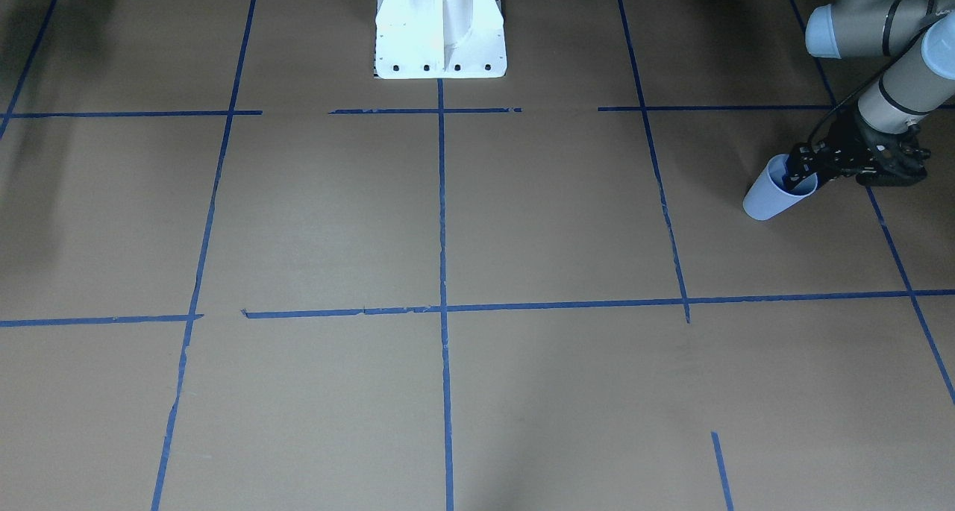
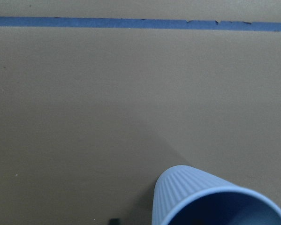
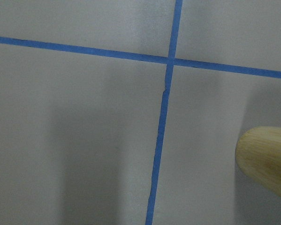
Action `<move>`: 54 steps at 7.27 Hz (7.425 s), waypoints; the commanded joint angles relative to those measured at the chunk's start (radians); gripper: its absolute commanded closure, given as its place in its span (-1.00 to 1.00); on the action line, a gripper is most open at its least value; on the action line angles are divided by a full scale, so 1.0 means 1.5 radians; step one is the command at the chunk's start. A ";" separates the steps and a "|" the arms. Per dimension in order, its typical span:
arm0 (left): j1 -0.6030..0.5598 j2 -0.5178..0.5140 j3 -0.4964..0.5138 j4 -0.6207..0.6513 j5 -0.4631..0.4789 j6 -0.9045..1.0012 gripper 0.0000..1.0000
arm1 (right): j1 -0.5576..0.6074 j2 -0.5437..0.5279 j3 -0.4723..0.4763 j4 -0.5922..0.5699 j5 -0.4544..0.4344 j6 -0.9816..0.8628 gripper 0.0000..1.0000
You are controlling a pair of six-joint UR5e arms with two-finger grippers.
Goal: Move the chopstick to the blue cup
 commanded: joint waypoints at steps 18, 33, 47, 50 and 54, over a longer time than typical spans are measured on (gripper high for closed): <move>0.306 -0.575 0.108 0.257 0.143 -0.342 0.97 | 0.000 -0.001 -0.006 0.001 -0.001 0.000 -1.00; 0.025 -0.324 -0.083 0.429 -0.048 0.124 -1.00 | -0.031 0.015 0.005 0.093 0.012 0.075 -1.00; -0.320 -0.038 0.003 0.398 -0.099 0.548 -1.00 | 0.136 0.029 -0.318 0.575 -0.143 0.417 -0.97; -0.320 -0.034 -0.005 0.398 -0.099 0.548 -1.00 | 0.133 0.039 -0.336 0.575 -0.176 0.418 -0.97; -0.321 -0.034 -0.008 0.398 -0.098 0.548 -1.00 | 0.095 0.050 -0.349 0.574 -0.176 0.417 -0.92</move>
